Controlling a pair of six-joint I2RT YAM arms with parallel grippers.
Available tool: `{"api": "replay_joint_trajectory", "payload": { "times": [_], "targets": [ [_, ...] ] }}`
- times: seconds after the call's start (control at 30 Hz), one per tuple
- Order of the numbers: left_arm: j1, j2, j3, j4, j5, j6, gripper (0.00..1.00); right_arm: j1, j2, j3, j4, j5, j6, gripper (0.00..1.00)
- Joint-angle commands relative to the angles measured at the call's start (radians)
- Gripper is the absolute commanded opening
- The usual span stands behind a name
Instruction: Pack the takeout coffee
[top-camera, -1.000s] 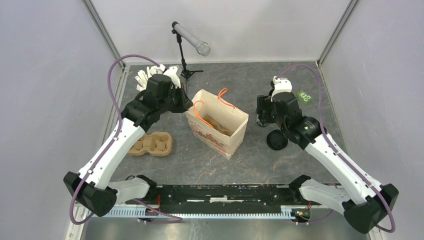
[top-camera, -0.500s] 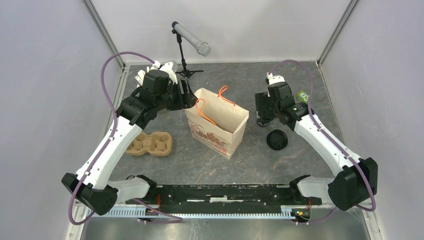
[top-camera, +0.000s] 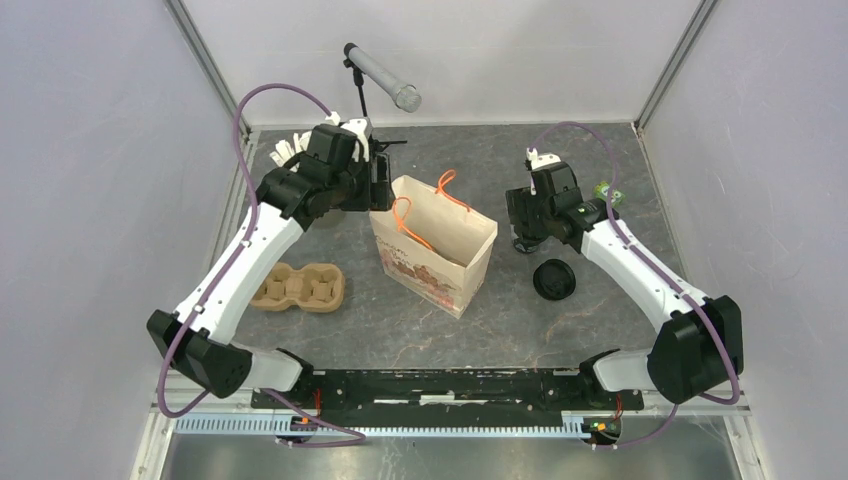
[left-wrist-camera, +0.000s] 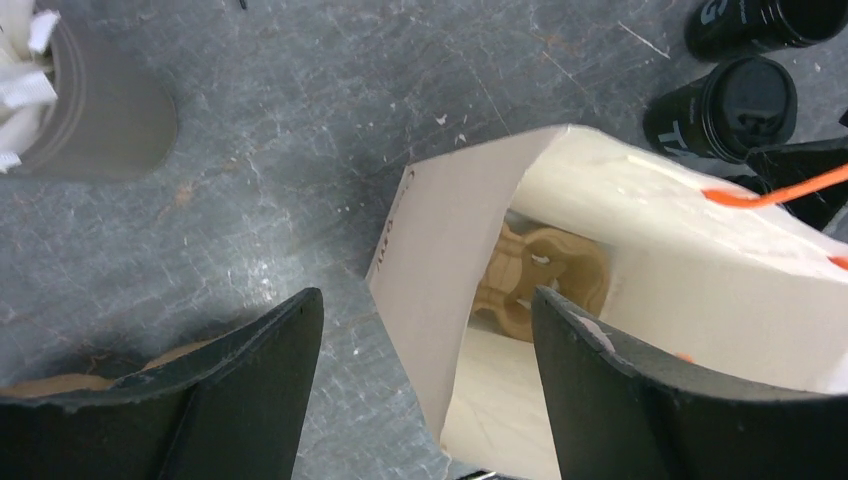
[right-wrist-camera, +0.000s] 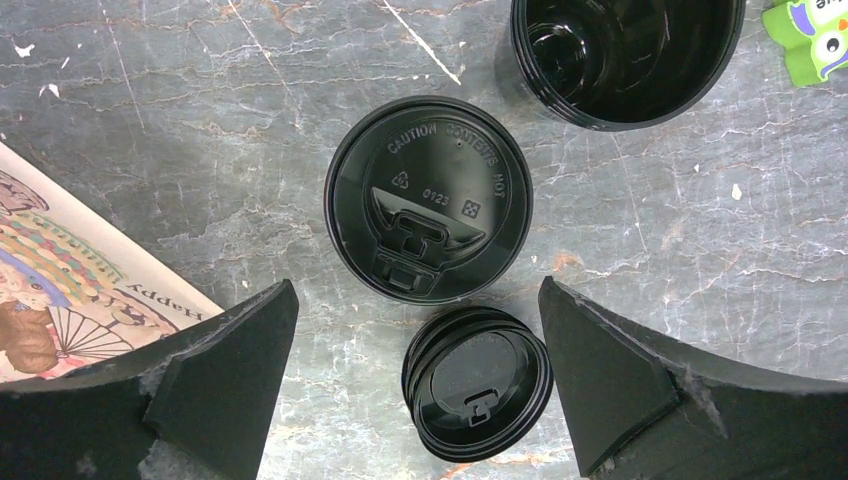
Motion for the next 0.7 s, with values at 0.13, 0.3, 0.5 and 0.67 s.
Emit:
{"api": "replay_joint_trajectory", "payload": {
  "times": [0.13, 0.3, 0.5, 0.67],
  "targets": [
    [0.015, 0.057, 0.1, 0.008, -0.014, 0.109, 0.79, -0.011, 0.032, 0.085, 0.03, 0.006, -0.032, 0.96],
    [0.016, 0.085, 0.11, -0.004, 0.021, 0.125, 0.74, -0.023, 0.055, 0.09, 0.043, 0.014, -0.038, 0.95],
    [0.017, 0.083, 0.077, -0.003, 0.099, 0.106, 0.61, -0.034, 0.083, 0.085, 0.077, -0.018, -0.07, 0.98],
    [0.015, 0.079, 0.063, -0.014, 0.165, 0.067, 0.41, -0.054, 0.112, 0.083, 0.081, -0.028, -0.076, 0.98]
  ]
}}
